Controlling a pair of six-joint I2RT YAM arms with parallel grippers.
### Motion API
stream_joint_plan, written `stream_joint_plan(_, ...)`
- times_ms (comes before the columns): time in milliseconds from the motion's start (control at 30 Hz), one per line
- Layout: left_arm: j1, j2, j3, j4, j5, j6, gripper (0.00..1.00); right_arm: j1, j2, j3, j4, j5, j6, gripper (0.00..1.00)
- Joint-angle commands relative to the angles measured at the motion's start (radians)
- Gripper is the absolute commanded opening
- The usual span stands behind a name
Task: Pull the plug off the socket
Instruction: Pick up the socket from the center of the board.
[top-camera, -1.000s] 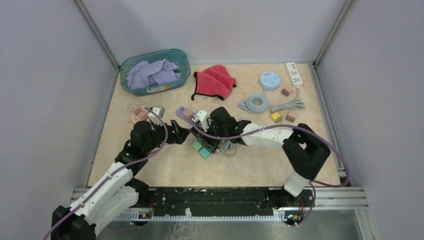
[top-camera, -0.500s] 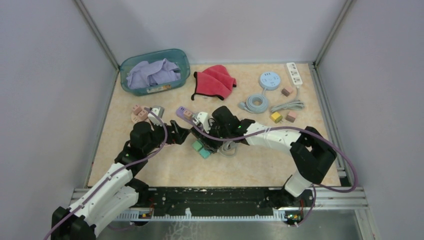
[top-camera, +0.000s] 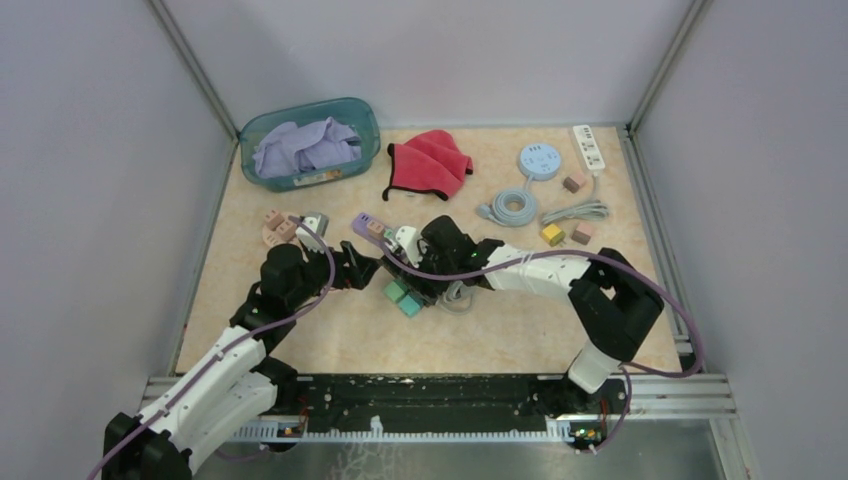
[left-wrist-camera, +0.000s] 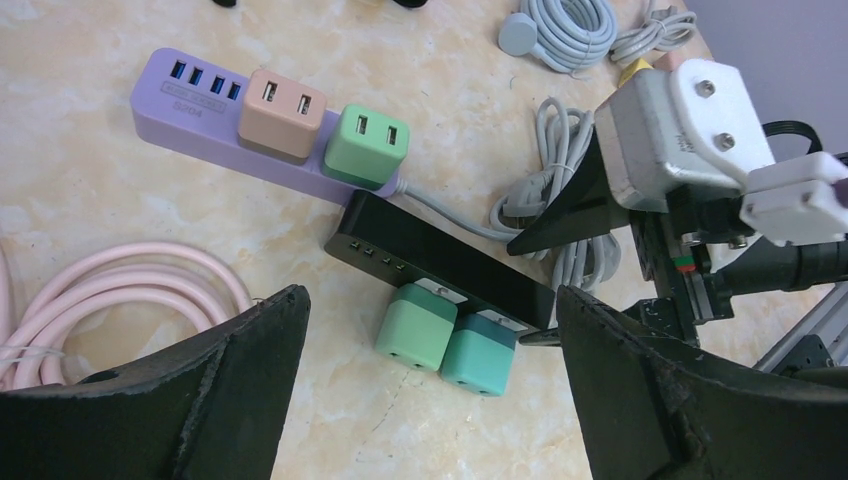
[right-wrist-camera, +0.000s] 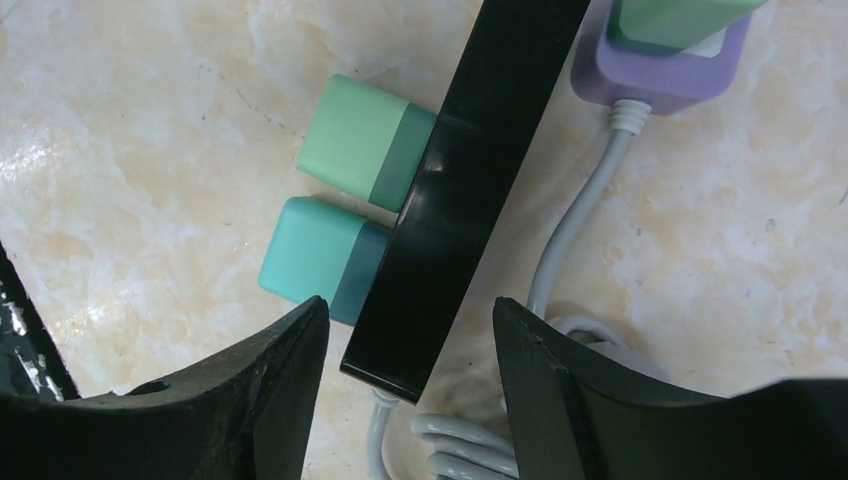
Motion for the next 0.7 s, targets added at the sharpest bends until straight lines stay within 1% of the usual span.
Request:
stream_joint_plan(0, 0.005, -0.004, -0.011, 0.041, 0.005, 0.000, 0.97, 0.007, 0.022, 0.040, 0.009, -0.023, 0.028, 0.61)
stream_joint_plan(100, 0.004, -0.008, -0.016, 0.046, 0.007, 0.001, 0.97, 0.008, 0.058, 0.041, 0.006, -0.019, 0.031, 0.59)
stream_joint_plan(367, 0.005, -0.009, -0.028, 0.068, 0.028, -0.002, 0.97, 0.008, 0.093, 0.050, -0.009, 0.005, 0.025, 0.53)
stream_joint_plan(433, 0.005, -0.009, -0.031, 0.072, 0.039, -0.002, 0.97, 0.006, 0.086, 0.054, -0.015, 0.005, 0.016, 0.40)
stream_joint_plan(500, 0.004, -0.010, -0.033, 0.077, 0.050, -0.002, 0.97, 0.002, 0.071, 0.054, -0.019, -0.005, 0.008, 0.37)
stream_joint_plan(567, 0.005, -0.012, -0.037, 0.084, 0.061, 0.000, 0.97, -0.013, 0.055, 0.052, -0.020, -0.028, 0.003, 0.30)
stream_joint_plan(633, 0.004, -0.013, -0.039, 0.094, 0.076, 0.001, 0.97, -0.039, 0.041, 0.055, -0.028, -0.061, -0.002, 0.21)
stream_joint_plan(667, 0.005, -0.012, -0.040, 0.102, 0.087, 0.001, 0.97, -0.053, 0.040, 0.056, -0.033, -0.079, -0.007, 0.14)
